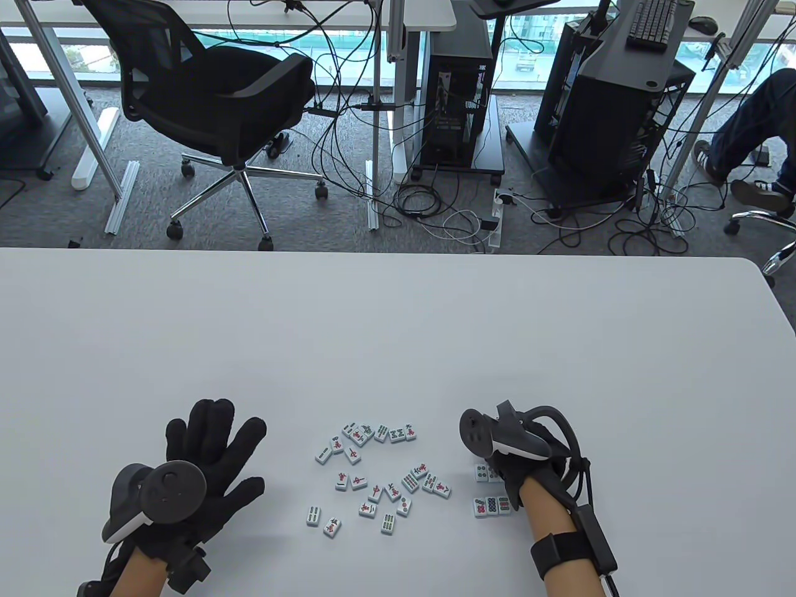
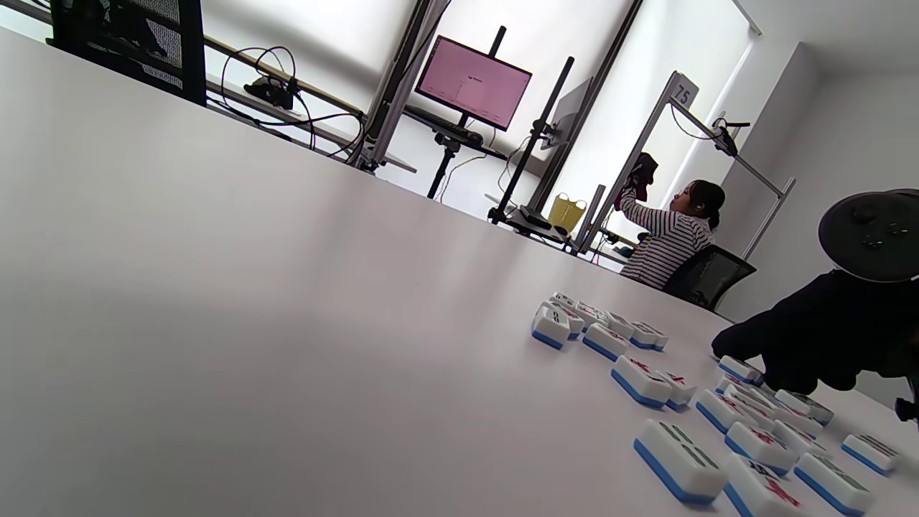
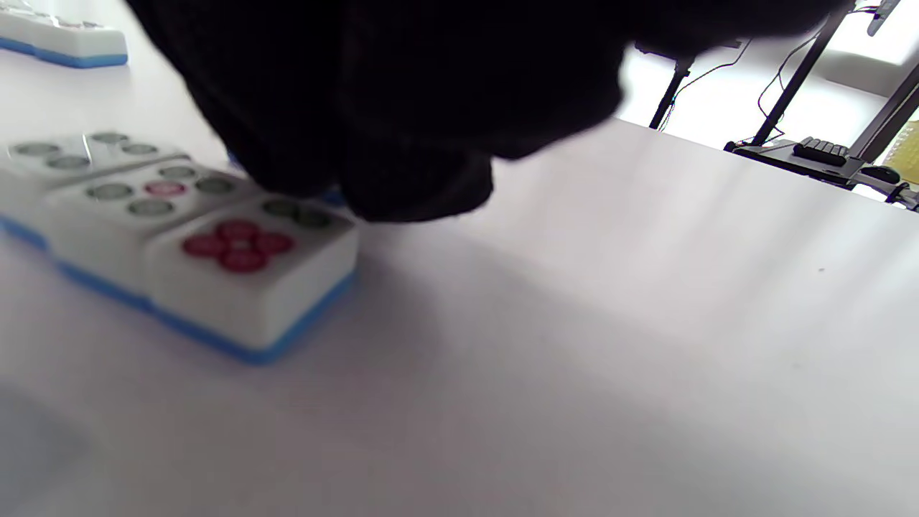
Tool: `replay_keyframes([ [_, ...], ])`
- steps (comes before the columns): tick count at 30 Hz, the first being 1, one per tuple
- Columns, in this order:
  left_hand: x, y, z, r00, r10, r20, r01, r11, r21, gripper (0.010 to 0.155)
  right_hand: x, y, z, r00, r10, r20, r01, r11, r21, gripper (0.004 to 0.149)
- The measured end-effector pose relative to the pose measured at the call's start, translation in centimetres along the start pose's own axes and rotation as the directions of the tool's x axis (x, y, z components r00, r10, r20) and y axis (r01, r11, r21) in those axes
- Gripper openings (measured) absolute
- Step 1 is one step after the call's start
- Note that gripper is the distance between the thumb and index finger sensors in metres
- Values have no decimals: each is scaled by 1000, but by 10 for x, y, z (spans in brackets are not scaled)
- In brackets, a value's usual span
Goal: Mahjong suit sorting
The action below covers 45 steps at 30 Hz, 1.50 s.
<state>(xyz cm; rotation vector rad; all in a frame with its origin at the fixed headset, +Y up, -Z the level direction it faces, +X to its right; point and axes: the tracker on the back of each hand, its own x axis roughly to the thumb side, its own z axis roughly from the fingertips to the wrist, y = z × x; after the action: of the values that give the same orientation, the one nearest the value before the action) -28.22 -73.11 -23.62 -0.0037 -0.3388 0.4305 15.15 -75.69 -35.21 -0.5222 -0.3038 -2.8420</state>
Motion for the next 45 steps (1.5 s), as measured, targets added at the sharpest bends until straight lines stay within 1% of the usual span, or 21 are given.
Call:
replay_keyframes([
  [3,0,0,0,1000,-2,2,2,1000,0,77,0,-9,4,1000,-15,-9,15,999,-33,57],
  [5,0,0,0,1000,-2,3,2,1000,0,77,1,-17,7,999,-38,-5,37,996,-75,57],
  [7,0,0,0,1000,-3,5,3,1000,1,77,2,-29,12,997,-72,-6,70,986,-149,57],
  [10,0,-1,0,1000,-2,6,2,1000,-1,77,5,-43,18,994,-106,8,105,971,-216,56],
  [15,1,-1,0,1000,-6,6,6,1000,-5,77,19,-67,26,993,-95,64,110,949,-295,56],
  [19,1,-1,0,1000,-6,5,6,1000,-4,77,38,-73,25,985,-95,143,140,926,-351,55],
  [26,1,-1,0,1000,-1,4,1,1000,-1,77,83,-73,12,964,-73,254,157,931,-330,54],
  [31,1,0,0,1000,5,4,-5,1000,3,77,114,-67,11,940,-61,337,166,942,-293,52],
  [36,1,-1,0,1000,2,5,-2,1000,0,77,148,-58,15,902,-6,431,134,954,-267,51],
  [41,1,0,0,1000,3,6,-3,1000,0,77,175,-51,25,859,29,512,116,962,-248,49],
  [45,1,0,0,1000,2,10,-2,1000,0,77,184,-48,34,839,93,537,59,964,-258,45],
])
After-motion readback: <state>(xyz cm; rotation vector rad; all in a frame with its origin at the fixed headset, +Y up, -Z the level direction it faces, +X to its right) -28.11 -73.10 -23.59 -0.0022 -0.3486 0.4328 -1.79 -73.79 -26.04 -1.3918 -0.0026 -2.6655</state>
